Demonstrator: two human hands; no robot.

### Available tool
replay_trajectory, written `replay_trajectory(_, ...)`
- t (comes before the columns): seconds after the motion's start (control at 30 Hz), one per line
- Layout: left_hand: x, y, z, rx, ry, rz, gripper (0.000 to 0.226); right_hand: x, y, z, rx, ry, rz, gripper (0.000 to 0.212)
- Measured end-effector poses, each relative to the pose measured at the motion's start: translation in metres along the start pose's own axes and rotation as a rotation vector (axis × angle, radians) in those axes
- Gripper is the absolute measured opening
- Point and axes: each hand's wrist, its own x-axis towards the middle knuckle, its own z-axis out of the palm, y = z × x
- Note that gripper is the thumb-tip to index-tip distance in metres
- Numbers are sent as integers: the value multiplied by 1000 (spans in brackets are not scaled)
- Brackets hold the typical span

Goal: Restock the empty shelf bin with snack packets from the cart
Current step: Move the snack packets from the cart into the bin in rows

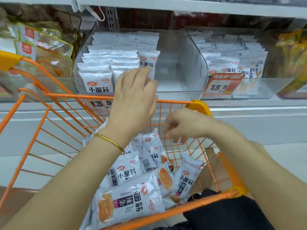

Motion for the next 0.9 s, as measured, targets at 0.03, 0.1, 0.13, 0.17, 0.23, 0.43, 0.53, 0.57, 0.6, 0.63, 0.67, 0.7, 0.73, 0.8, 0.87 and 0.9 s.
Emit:
replay_trajectory(0.03,-5,4,1,-20,-5,27,30,0,6,13,-201,-178,60,10)
replay_trajectory(0.1,-15,8,6,-54,-39,81,27,2,15,30,-467,-449,172,31)
replay_trajectory(0.13,-18,9,9,-62,-61,99,26,3,17,34,-516,-512,224,40)
replay_trajectory(0.17,-20,8,12,-72,-80,105,27,3,17,37,-551,-542,253,45)
replay_trajectory(0.23,-21,9,16,-119,-117,89,31,4,17,46,-700,-582,254,42)
replay_trajectory(0.43,-26,14,17,-351,-163,15,33,12,23,39,-629,-365,112,21)
replay_trajectory(0.53,-23,10,14,-388,-115,-4,33,2,18,13,-289,-13,-21,24)
replay_trajectory(0.57,-21,8,12,-395,-102,-13,33,-5,13,4,-239,95,-58,19)
replay_trajectory(0.6,-19,7,8,-417,-96,-29,35,-12,10,-4,-197,197,-95,15)
replay_trajectory(0.63,-16,8,4,-468,-109,-60,35,-19,6,-12,-142,284,-126,13)
replay_trajectory(0.67,-14,11,-1,-566,-160,-113,34,-23,3,-20,-61,360,-151,12)
replay_trajectory(0.7,-13,14,-6,-718,-246,-188,31,-25,1,-27,59,421,-172,11)
replay_trajectory(0.73,-11,17,-9,-907,-357,-266,27,-26,-2,-33,212,463,-195,11)
replay_trajectory(0.8,-8,20,-13,-1167,-489,-369,18,-23,-5,-38,503,529,-210,15)
replay_trajectory(0.87,-3,17,-14,-1201,-460,-421,7,-17,-7,-37,735,580,-188,12)
replay_trajectory(0.9,1,14,-15,-1191,-407,-459,3,-14,-8,-36,855,564,-177,12)
